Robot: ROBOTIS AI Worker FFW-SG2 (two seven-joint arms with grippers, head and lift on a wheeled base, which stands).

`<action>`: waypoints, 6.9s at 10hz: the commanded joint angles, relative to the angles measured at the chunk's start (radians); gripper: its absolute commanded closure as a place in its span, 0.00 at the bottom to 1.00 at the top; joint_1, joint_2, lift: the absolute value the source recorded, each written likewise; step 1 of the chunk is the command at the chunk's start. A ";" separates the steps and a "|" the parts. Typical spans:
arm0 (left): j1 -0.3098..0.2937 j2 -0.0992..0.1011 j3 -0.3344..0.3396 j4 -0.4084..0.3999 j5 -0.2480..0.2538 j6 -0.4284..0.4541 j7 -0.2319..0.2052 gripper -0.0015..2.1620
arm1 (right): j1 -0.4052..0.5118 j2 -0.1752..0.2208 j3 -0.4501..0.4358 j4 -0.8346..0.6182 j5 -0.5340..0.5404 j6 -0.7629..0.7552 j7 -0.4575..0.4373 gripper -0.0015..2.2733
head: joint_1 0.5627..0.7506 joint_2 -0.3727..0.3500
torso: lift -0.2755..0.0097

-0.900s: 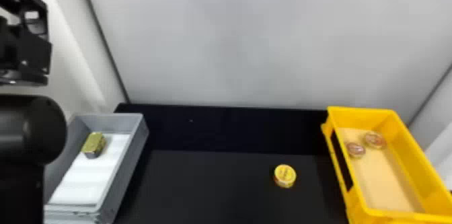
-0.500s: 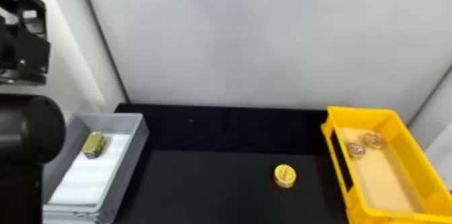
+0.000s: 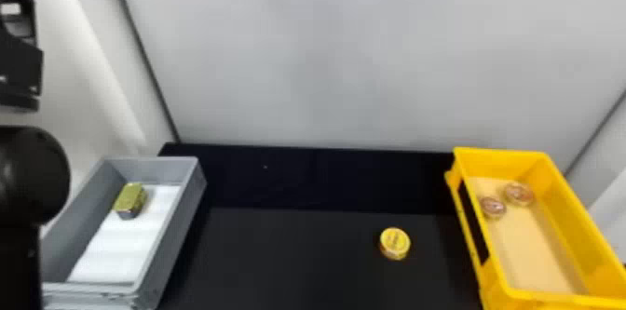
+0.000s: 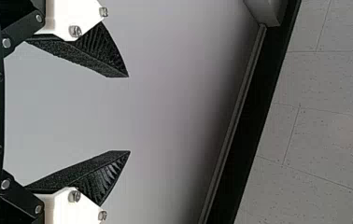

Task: Pick up the round yellow can and place it in the yellow rectangular box

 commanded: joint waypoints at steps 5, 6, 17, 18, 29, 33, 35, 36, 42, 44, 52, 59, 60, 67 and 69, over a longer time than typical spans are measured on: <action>-0.022 -0.004 -0.029 -0.005 -0.007 0.033 0.000 0.07 | 0.095 0.150 -0.096 -0.044 -0.091 0.705 0.142 0.12 | 0.53 0.59 | 0.96; -0.024 -0.006 -0.029 -0.005 -0.007 0.033 0.000 0.07 | 0.106 0.154 -0.109 -0.012 -0.121 0.799 0.184 0.12 | 0.53 0.59 | 0.96; -0.026 -0.024 -0.032 0.025 0.001 0.011 0.000 0.07 | 0.340 0.070 0.003 0.396 0.170 0.915 0.919 0.05 | 0.53 0.59 | 0.96; -0.026 -0.023 -0.030 0.025 0.003 0.010 0.000 0.07 | 0.345 0.124 0.011 0.435 0.414 0.877 1.086 0.05 | 0.53 0.59 | 0.96; -0.024 -0.044 -0.032 0.048 0.006 -0.026 0.000 0.07 | 0.256 0.219 -0.054 0.870 0.482 0.601 1.056 0.05 | 0.53 0.59 | 0.96; -0.029 -0.050 -0.039 0.062 0.006 -0.035 0.000 0.07 | 0.184 0.228 -0.023 1.036 0.426 0.533 1.008 0.05 | 0.53 0.59 | 0.96; -0.032 -0.052 -0.041 0.067 0.006 -0.039 0.000 0.07 | 0.156 0.231 -0.021 1.094 0.417 0.512 0.985 0.05 | 0.53 0.59 | 0.96; -0.032 -0.052 -0.042 0.068 0.006 -0.041 0.000 0.07 | 0.146 0.233 -0.020 1.116 0.416 0.504 0.976 0.05 | 0.53 0.59 | 0.96; -0.038 -0.053 -0.052 0.077 0.006 -0.053 -0.002 0.07 | 0.107 0.268 -0.014 1.258 0.391 0.429 0.910 0.05 | 0.53 0.59 | 0.96; -0.039 -0.053 -0.053 0.077 0.006 -0.056 -0.002 0.07 | 0.100 0.268 -0.004 1.281 0.388 0.413 0.905 0.05 | 0.53 0.59 | 0.96; -0.038 -0.055 -0.053 0.079 0.009 -0.069 -0.002 0.07 | 0.078 0.251 0.020 1.335 0.388 0.370 0.899 0.05 | 0.53 0.59 | 0.96; -0.038 -0.055 -0.055 0.079 0.010 -0.075 -0.002 0.07 | 0.070 0.256 0.019 1.370 0.380 0.337 0.873 0.05 | 0.53 0.59 | 0.96; -0.038 -0.055 -0.056 0.077 0.010 -0.075 -0.002 0.07 | 0.069 0.256 0.019 1.378 0.379 0.332 0.870 0.05 | 0.53 0.59 | 0.96; -0.038 -0.058 -0.055 0.079 0.010 -0.073 -0.002 0.07 | 0.064 0.256 0.022 1.381 0.377 0.338 0.868 0.31 | 0.53 0.59 | 0.96; -0.039 -0.058 -0.056 0.077 0.010 -0.073 -0.002 0.07 | 0.064 0.256 0.022 1.380 0.377 0.335 0.870 0.32 | 0.53 0.59 | 0.96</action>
